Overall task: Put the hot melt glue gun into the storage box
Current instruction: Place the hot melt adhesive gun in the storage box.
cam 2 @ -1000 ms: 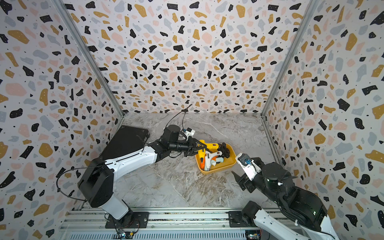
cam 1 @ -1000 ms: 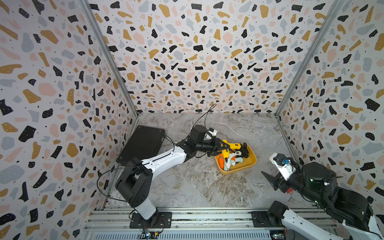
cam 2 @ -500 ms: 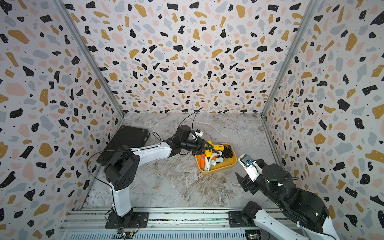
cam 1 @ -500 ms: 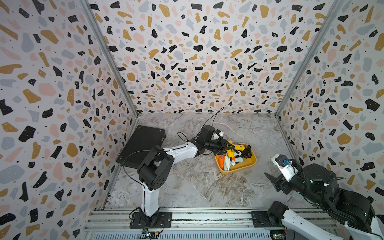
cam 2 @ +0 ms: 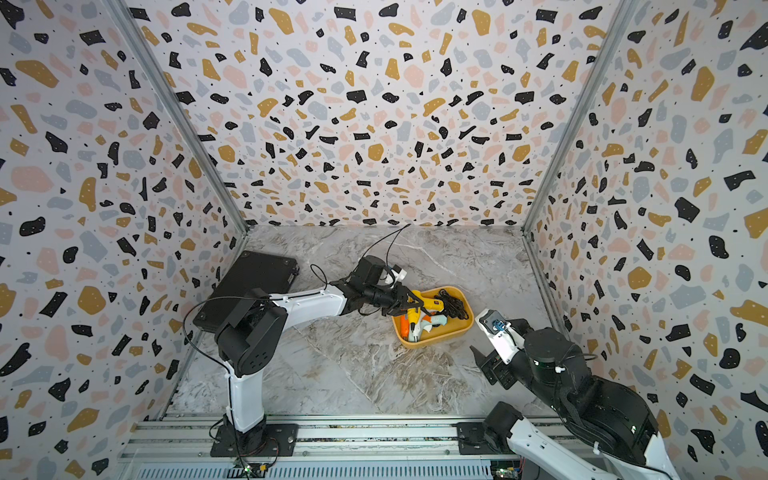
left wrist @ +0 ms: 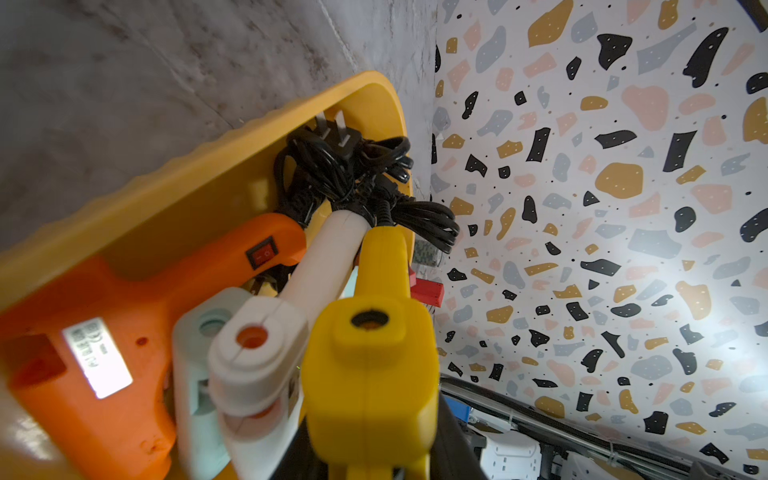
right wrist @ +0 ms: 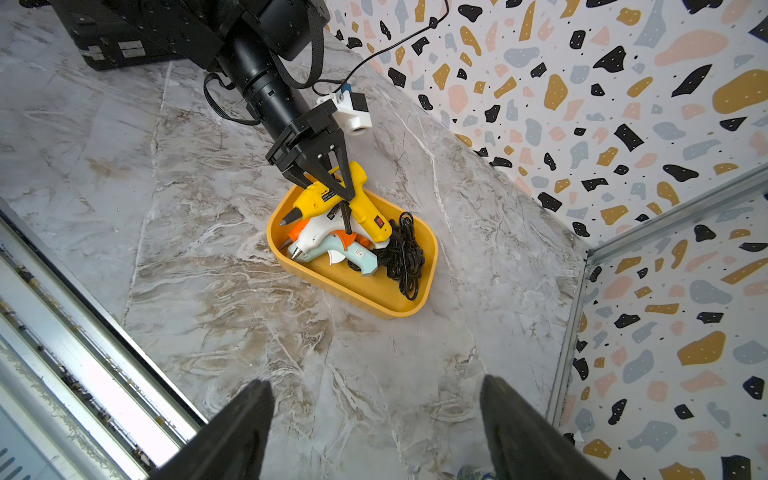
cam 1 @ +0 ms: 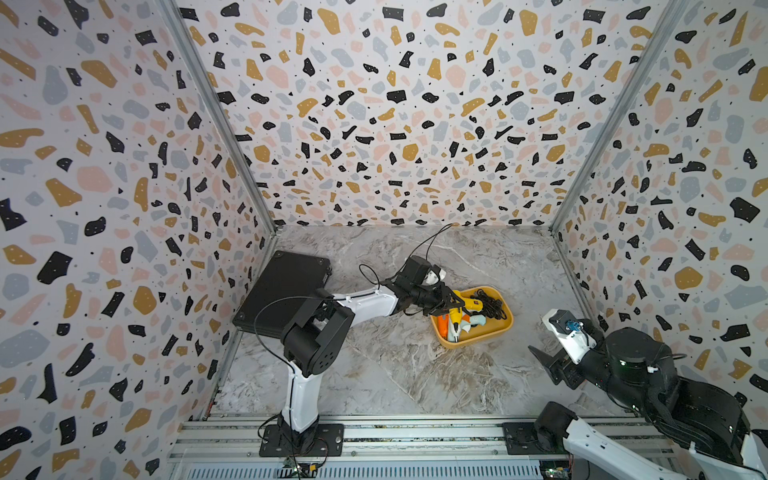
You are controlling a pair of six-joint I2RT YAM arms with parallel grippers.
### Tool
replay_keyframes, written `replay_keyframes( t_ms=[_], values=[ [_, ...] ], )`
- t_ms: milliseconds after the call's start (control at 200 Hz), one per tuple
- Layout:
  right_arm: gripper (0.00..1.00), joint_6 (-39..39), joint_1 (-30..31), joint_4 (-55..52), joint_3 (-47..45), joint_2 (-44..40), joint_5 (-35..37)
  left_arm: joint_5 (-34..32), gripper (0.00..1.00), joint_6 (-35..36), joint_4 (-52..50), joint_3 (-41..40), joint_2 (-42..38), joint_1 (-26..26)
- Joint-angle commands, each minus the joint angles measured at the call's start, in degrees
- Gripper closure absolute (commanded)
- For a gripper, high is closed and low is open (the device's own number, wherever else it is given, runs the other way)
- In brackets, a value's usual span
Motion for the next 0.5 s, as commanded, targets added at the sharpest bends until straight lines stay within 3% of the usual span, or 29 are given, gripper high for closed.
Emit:
replay_keyframes(
  t_ms=[0,245,491],
  values=[
    [0.17,0.31,-0.06,-0.04,0.54,0.82,-1.13,-1.83,1.0,5.96,-3.18,1.16,1.61,-0.38],
    [0.17,-0.09,-0.07,-0.01,1.65,1.91,-2.7,-6.76,0.92,20.38,-13.16,4.05,0.72,-0.85],
    [0.17,-0.51,-0.08,0.08,1.84,2.73,-3.81,-9.05,0.77,26.92,-17.35,6.28,0.87,-2.56]
  ],
)
